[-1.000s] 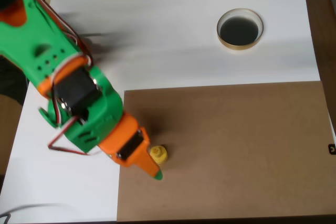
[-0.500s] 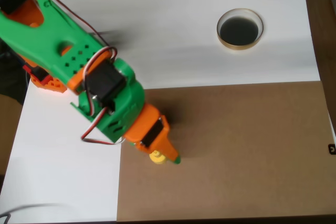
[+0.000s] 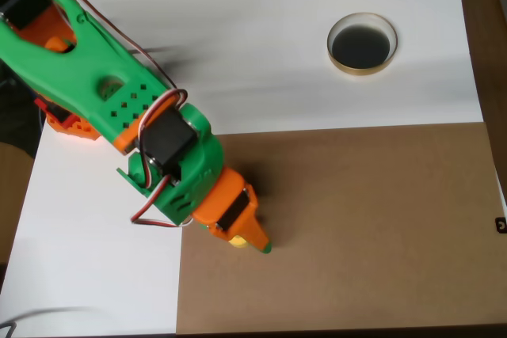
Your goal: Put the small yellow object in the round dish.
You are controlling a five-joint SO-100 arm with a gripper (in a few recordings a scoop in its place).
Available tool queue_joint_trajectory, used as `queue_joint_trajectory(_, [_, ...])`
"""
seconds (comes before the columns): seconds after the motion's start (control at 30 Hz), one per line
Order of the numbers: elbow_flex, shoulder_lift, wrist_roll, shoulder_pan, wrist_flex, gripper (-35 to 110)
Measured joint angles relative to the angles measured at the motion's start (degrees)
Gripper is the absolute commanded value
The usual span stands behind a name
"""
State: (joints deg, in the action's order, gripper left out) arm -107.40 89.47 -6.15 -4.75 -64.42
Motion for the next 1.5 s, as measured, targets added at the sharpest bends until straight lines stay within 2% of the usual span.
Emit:
queue_joint_trajectory(0.23, [-0.1, -0.9, 0.0, -0.2, 1.1, 20])
queue_joint_trajectory(0.6, [-1.1, -3.4, 0.0, -0.2, 2.7, 18])
queue_joint_trajectory(0.83, [-1.1, -3.4, 0.0, -0.2, 3.1, 0])
queue_joint_trajectory(1.0, [-1.0, -3.4, -0.4, -0.2, 2.6, 0])
queue_joint_trajectory(1.5, [12.9, -3.6, -8.2, -3.6, -10.4, 0])
